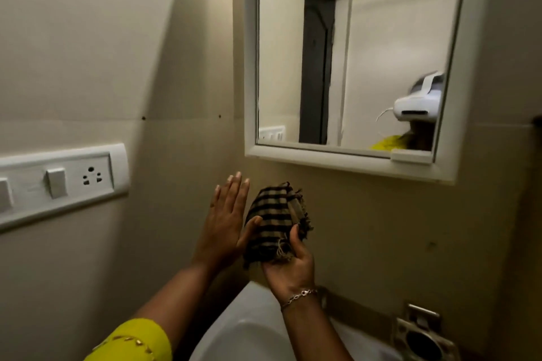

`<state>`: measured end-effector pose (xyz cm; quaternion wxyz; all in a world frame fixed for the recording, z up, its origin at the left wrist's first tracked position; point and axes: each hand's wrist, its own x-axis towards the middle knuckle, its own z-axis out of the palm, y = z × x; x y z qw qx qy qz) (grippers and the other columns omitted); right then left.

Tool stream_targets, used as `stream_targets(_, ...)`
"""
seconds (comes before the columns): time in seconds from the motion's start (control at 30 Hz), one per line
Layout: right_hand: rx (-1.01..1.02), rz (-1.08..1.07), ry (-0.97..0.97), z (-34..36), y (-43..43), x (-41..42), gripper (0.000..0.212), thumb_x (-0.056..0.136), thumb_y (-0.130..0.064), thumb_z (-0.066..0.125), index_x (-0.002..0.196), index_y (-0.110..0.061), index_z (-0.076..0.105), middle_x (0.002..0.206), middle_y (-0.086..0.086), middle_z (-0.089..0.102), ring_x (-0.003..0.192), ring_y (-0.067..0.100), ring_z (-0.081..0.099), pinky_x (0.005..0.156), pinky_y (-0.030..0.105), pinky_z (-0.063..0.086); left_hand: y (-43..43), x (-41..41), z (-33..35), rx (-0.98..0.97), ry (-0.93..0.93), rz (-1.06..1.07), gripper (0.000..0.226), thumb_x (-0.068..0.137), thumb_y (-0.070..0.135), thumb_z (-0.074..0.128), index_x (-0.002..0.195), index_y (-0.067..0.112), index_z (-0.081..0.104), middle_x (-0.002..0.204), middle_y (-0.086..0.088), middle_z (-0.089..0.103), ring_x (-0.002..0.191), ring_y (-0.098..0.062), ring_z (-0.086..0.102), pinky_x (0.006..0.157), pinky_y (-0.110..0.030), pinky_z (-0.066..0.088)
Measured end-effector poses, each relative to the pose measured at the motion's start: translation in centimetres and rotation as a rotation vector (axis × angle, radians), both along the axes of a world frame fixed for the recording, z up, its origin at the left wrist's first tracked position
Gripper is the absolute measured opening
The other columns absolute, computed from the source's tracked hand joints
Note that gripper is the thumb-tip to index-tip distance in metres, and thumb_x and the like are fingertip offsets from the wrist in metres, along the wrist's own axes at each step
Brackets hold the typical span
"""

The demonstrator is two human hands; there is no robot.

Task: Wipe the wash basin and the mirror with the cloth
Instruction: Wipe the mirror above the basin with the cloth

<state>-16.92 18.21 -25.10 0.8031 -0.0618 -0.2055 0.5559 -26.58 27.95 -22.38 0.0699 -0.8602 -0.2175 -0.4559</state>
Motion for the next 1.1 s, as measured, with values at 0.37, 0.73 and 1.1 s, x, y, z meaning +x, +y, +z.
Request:
stream_targets(0.37,0.245,-0.377,-0.15,13.3,-4.5,0.5,0.088,0.033,-0.032,0.091,0.114,-0.012,0.063,0.117,0.009,0.065,0.109,0.024,0.06,0.092,0.034,0.049,-2.3,2.7,11.2,0.101,-0.239,-0.118,0.091,0.094,0.068,0.005,0.149,-0.001,0.027,0.157,-0.021,0.026,0.145,-0.027,0.016,0.117,-0.014,-0.012)
stream_targets(0.73,0.223,-1.301,-0.528,23.0,-6.1,5.4,0.078,0.061,-0.027,0.07,0.133,-0.012,0.044,0.131,0.003,0.053,0.121,0.016,0.051,0.106,0.035,0.039,-0.3,8.8,18.9,0.23,-0.292,-0.285,0.091,0.093,0.071,0.011,0.149,0.001,0.024,0.157,-0.02,0.023,0.146,-0.02,0.01,0.118,-0.017,-0.011)
stream_targets(1.1,0.097,-1.869,-0.977,31.3,-4.3,9.2,0.057,0.079,-0.037,0.042,0.131,-0.014,0.038,0.127,0.021,0.053,0.112,0.035,0.054,0.096,0.055,0.042,4.5,10.9,25.7,0.358,-0.422,-0.343,0.099,0.09,0.074,0.006,0.147,-0.003,0.031,0.156,-0.025,0.026,0.145,-0.033,0.014,0.12,-0.026,-0.009)
